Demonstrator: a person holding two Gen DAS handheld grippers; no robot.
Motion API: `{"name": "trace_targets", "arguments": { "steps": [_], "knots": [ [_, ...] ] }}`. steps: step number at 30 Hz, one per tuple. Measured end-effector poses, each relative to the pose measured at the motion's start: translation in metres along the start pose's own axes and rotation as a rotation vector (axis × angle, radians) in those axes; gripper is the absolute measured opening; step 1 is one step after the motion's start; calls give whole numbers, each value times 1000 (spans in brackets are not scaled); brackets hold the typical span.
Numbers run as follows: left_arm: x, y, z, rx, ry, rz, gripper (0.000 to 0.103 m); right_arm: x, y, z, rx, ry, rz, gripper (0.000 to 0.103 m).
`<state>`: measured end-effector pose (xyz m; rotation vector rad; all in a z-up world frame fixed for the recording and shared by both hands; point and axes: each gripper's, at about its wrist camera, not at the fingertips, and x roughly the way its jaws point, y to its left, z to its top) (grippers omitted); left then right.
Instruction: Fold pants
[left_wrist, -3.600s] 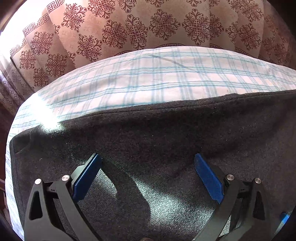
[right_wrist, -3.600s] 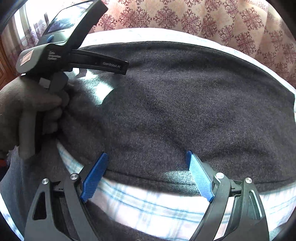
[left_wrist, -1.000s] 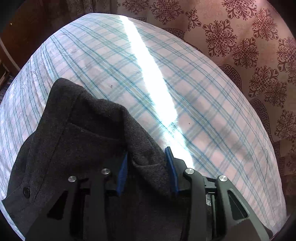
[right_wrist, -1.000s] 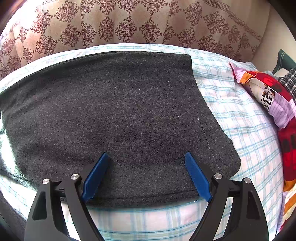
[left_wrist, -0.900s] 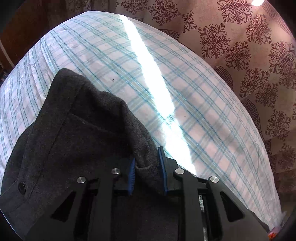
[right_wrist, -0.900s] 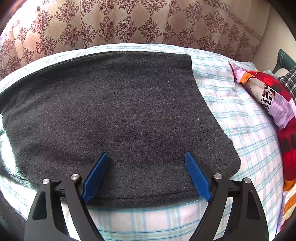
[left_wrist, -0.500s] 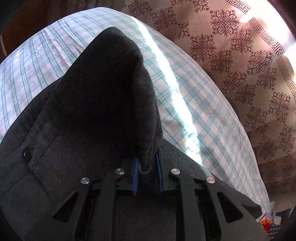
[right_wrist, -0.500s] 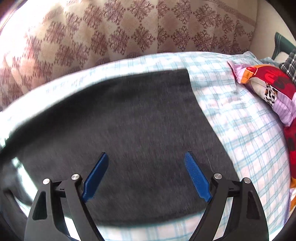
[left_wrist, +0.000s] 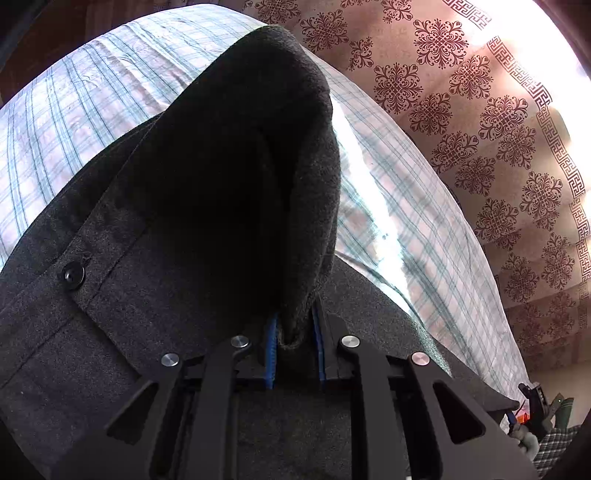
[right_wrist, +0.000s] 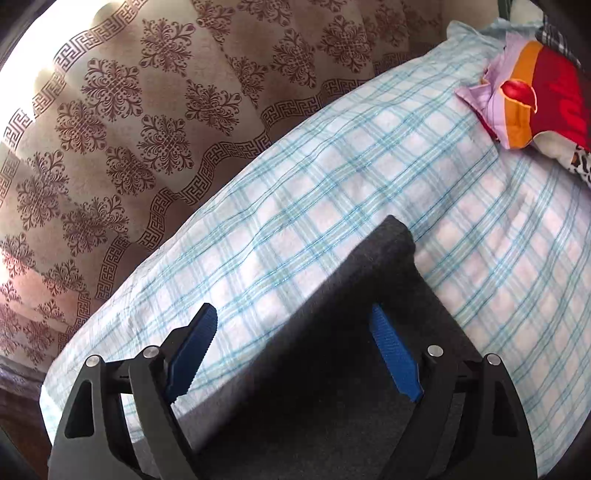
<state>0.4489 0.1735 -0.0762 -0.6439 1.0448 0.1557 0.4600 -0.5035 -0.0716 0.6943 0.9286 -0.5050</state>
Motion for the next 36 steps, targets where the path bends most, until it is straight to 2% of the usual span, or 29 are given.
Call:
{"name": "trace_targets", "arguments": {
  "steps": [1,2,5,6,9,13,22,30,36],
  "knots": [
    [0,0,0,1,2,-3,16,6,-1,1,10,7,-13,79],
    [-1,1,-1,1,3,-5,16,12,-5,0,27,23,-29,73],
    [0,0,-2,11,7,-9,16,16,-15,-4,46,18,-70,43],
    [0,0,-2,14,9,-10,16,13,-17,-5,42,9,-76,29],
    [-1,-1,-2,21,9,-15,16,-2,-29,-6,44,1,-34,9],
    [-15,-3,0,24,-7,-40,16,-40,-39,-12,19,-27,55,6],
    [-74,5,-1,37,-41,-81,15,-151,-74,-47,-16,-89,161,5],
    [-133,35,-28,61,-44,-126,15,-230,-134,-114,-31,-102,198,5],
    [-156,75,-60,71,-20,-140,15,-259,-178,-169,-12,-89,197,5]
  ]
}}
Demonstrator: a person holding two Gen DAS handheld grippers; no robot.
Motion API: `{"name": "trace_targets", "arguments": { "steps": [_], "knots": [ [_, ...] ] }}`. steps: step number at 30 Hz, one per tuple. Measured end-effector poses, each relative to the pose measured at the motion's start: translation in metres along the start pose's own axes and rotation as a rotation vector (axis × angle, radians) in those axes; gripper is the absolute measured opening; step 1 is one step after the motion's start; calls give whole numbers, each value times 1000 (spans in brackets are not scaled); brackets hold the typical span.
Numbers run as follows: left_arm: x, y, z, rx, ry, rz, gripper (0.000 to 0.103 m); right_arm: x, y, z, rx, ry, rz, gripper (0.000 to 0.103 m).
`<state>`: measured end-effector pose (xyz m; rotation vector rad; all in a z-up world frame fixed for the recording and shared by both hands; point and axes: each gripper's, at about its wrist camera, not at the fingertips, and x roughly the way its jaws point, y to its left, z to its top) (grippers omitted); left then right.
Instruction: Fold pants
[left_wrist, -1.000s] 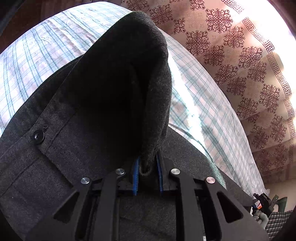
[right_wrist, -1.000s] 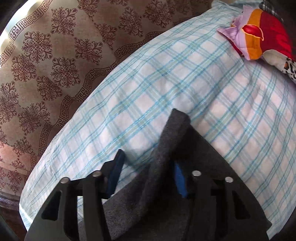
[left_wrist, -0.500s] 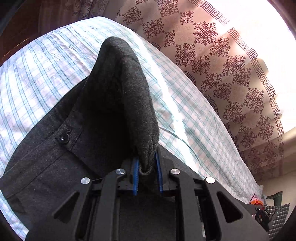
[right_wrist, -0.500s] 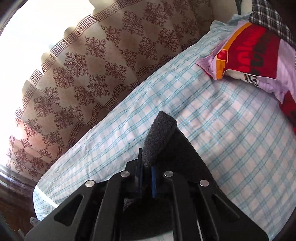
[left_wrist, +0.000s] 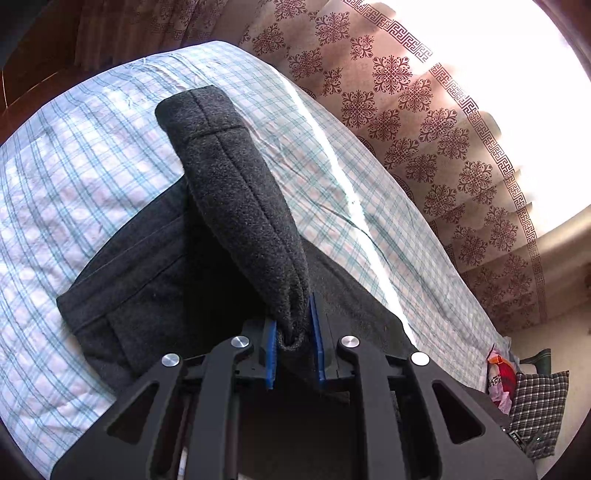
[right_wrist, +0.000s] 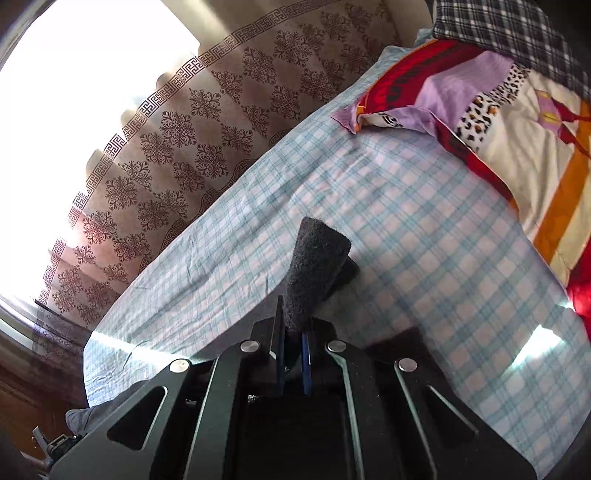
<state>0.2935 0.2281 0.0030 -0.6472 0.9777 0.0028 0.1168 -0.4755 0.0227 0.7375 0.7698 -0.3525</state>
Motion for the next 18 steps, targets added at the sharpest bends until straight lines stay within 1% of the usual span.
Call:
{"name": "trace_targets", "arguments": {
  "steps": [4,7,10,15,18],
  "knots": [
    [-5,33,-25,-37,18,2,15,-17,-25,-39,0,11,-19,5],
    [-8,54,-40,-47,26,12,15,-20,-39,-63,1,33,-41,5],
    [-8,70,-54,-46,49,-1,15,-22,-53,-86,2,40,-79,5],
    [0,92,-76,-30,84,18,16,-23,-76,-113,33,69,-103,5],
    [7,106,-85,-40,101,27,16,-30,-81,-125,29,66,-109,5]
  ]
}}
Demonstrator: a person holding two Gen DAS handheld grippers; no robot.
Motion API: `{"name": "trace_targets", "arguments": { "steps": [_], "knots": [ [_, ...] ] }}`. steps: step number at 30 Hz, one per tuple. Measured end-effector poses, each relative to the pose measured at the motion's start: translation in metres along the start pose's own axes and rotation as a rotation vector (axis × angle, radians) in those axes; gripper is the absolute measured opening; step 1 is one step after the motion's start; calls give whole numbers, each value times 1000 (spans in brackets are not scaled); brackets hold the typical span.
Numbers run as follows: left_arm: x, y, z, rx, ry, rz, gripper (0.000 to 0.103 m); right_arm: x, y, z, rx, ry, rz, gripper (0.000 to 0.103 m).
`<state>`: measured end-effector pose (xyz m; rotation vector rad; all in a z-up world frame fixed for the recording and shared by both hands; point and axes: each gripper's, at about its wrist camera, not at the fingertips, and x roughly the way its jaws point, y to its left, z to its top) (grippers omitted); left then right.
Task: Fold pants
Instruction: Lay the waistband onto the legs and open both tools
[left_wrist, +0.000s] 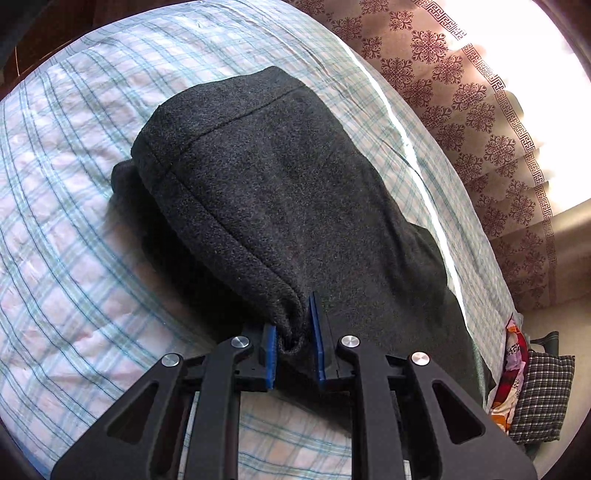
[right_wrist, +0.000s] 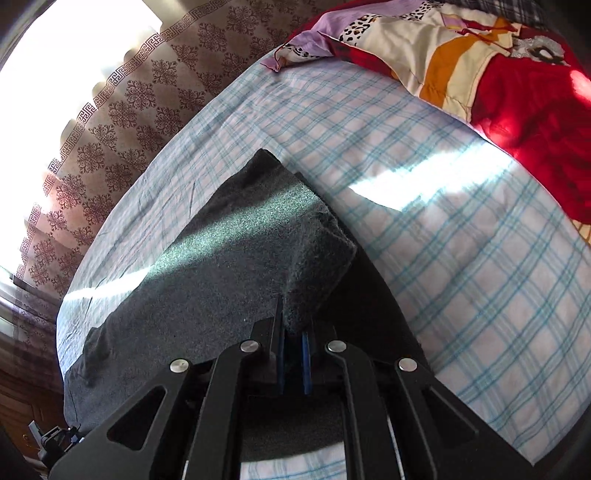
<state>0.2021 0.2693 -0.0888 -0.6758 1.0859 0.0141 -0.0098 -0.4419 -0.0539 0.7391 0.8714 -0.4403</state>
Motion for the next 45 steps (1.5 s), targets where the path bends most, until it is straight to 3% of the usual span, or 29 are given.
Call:
{"name": "trace_targets", "arguments": {
  "steps": [7,12,17,21,27,30,33,34,37,38,39,45],
  "knots": [
    [7,20,-8,34,-1,9,16,-20,-9,-31,-36,7,-24,6],
    [12,32,-11,61,-4,12,16,1,-26,-53,-31,70,-69,6],
    [13,23,-16,142,-42,64,17,7,-22,-57,-84,54,-100,6],
    [12,14,-20,213,-72,144,27,6,-20,-58,-109,45,-107,6],
    [10,23,-18,167,-48,141,38,3,-21,-61,-122,34,-104,7],
    [5,15,-23,206,-61,187,44,-2,-17,-62,-149,16,-115,10],
    [-7,10,-28,247,-107,279,62,-7,-17,-61,-154,8,-123,15],
    [-12,10,-29,258,-120,294,63,-10,-19,-61,-152,5,-125,16],
    [-23,7,-35,296,-155,331,63,-16,-19,-60,-145,-12,-145,20],
    [-27,4,-38,313,-175,358,63,-19,-19,-59,-149,-32,-184,29],
    [-30,1,-40,332,-194,382,63,-22,-19,-59,-159,-53,-217,31],
    [-53,-27,-47,420,-303,438,63,-36,0,-64,-303,-147,-317,31]
  ]
}}
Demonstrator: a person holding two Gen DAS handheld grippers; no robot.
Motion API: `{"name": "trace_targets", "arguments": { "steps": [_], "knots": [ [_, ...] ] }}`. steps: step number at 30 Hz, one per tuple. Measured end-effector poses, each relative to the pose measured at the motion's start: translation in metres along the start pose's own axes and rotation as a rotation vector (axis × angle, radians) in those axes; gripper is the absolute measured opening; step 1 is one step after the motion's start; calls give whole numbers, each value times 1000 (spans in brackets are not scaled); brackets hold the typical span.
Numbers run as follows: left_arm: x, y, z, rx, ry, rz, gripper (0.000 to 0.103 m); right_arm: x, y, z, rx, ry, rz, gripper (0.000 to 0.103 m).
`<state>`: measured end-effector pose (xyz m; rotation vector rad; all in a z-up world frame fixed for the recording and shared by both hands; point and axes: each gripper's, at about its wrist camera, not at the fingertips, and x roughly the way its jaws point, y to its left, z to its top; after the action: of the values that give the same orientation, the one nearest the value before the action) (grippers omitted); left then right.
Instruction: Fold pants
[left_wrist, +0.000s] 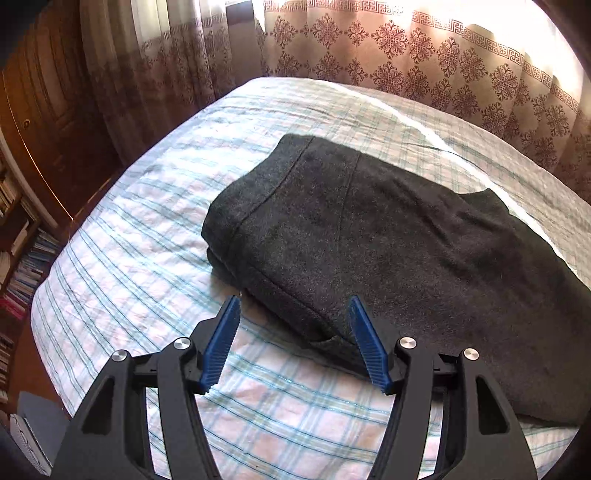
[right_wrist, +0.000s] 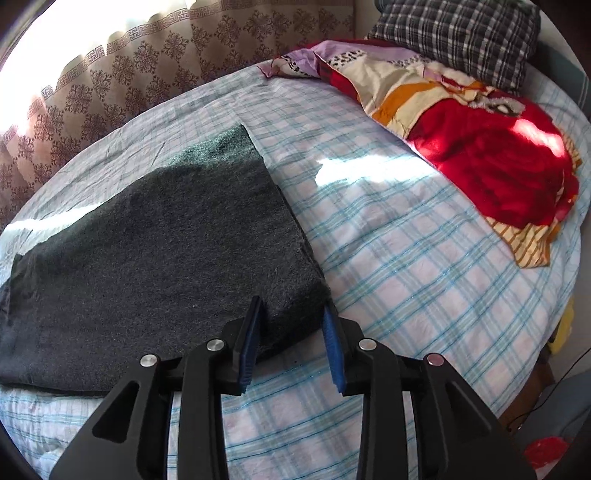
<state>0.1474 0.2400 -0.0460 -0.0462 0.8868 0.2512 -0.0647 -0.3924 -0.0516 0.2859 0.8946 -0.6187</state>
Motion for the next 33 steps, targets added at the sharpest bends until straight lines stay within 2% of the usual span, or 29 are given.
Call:
{"name": "trace_targets", "arguments": {
  "steps": [5,8,9,11,13,15,17,19,21,23,31,33],
  "knots": [
    [-26,-20,11,80,-116,16,64,-6,5,6,-15,-21,-111,38],
    [-21,-32,16,116,-124,-19,69,-8,-7,7,6,-39,-196,38],
    [-15,-35,17,129,-116,-27,69,-11,-7,8,-4,-58,-196,38],
    [0,-41,14,145,-83,-34,69,-20,-1,10,-24,-95,-119,38],
    [19,-42,10,140,-36,-40,69,-24,13,10,-55,-96,2,38],
    [35,-42,4,133,-6,-30,69,-16,35,6,-122,-73,76,38],
    [50,-35,-3,111,24,-4,69,-2,53,-3,-190,-26,111,38],
    [62,-23,-10,85,46,5,69,15,62,-13,-238,26,84,38],
    [68,-18,-16,92,40,-16,69,31,60,-22,-260,79,50,38],
    [71,-17,-20,104,34,-22,70,35,53,-28,-258,72,75,38],
    [62,-9,-22,92,15,-50,70,38,58,-23,-292,126,52,38],
    [56,4,-20,62,0,-31,71,39,58,-23,-291,129,42,38]
  ]
}}
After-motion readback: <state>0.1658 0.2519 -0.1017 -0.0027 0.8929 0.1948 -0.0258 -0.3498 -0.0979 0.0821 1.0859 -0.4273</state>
